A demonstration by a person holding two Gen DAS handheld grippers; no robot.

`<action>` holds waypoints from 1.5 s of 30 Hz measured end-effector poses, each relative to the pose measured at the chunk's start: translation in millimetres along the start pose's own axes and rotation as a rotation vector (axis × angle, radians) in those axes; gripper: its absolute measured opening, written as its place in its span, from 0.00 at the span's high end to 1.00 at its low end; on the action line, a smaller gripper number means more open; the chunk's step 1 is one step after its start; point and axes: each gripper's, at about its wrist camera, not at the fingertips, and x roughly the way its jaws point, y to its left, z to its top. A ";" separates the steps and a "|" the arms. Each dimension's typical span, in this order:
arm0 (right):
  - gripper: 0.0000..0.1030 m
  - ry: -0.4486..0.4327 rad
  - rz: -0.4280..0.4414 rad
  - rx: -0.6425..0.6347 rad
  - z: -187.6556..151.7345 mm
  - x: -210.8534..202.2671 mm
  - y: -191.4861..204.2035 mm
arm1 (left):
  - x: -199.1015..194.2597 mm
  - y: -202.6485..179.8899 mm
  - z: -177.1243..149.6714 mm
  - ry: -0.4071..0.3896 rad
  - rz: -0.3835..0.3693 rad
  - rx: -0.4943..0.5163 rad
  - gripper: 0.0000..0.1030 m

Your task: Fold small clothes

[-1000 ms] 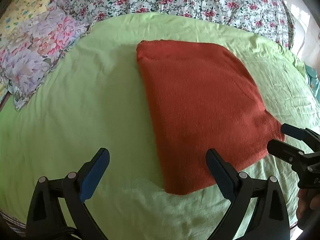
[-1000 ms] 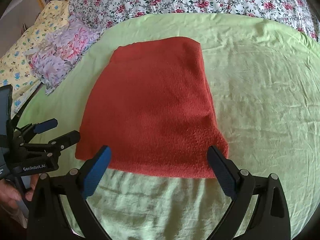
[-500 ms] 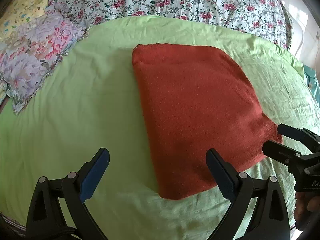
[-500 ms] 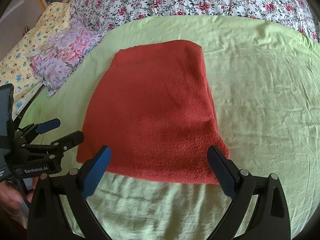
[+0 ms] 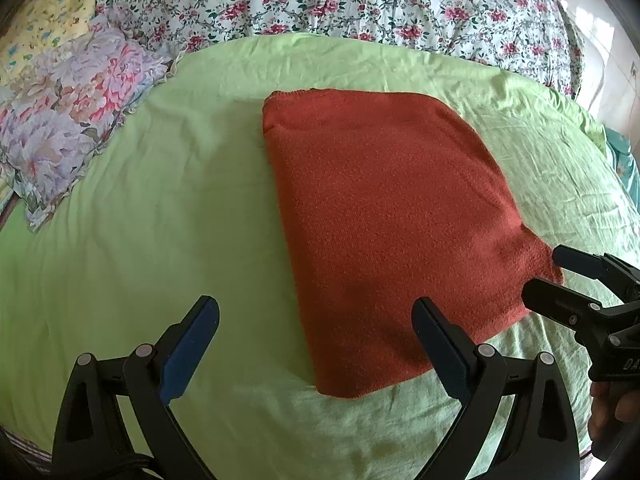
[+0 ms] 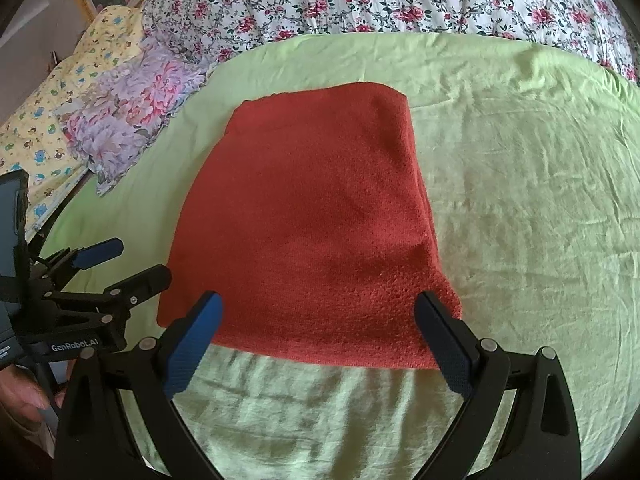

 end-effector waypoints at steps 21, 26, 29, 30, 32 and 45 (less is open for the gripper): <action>0.06 0.000 -0.002 0.005 1.1 -0.3 0.1 | 0.9 2.1 0.8 0.004 -0.001 0.003 0.06; 0.06 0.001 -0.001 0.002 1.3 -0.4 0.8 | 1.6 3.4 1.8 0.007 -0.003 0.004 0.05; 0.06 0.002 -0.002 0.006 1.7 -0.4 1.8 | 1.5 3.1 1.5 0.008 -0.007 0.004 0.06; 0.06 0.001 -0.002 0.006 1.7 -0.6 1.8 | 1.8 3.3 1.8 0.007 -0.007 0.006 0.06; 0.06 0.000 -0.003 0.006 2.0 -0.8 1.8 | 2.2 3.1 1.9 0.008 -0.009 0.009 0.06; 0.06 -0.001 -0.002 0.019 2.9 -1.3 1.5 | 3.4 3.8 3.5 0.010 -0.013 0.011 0.05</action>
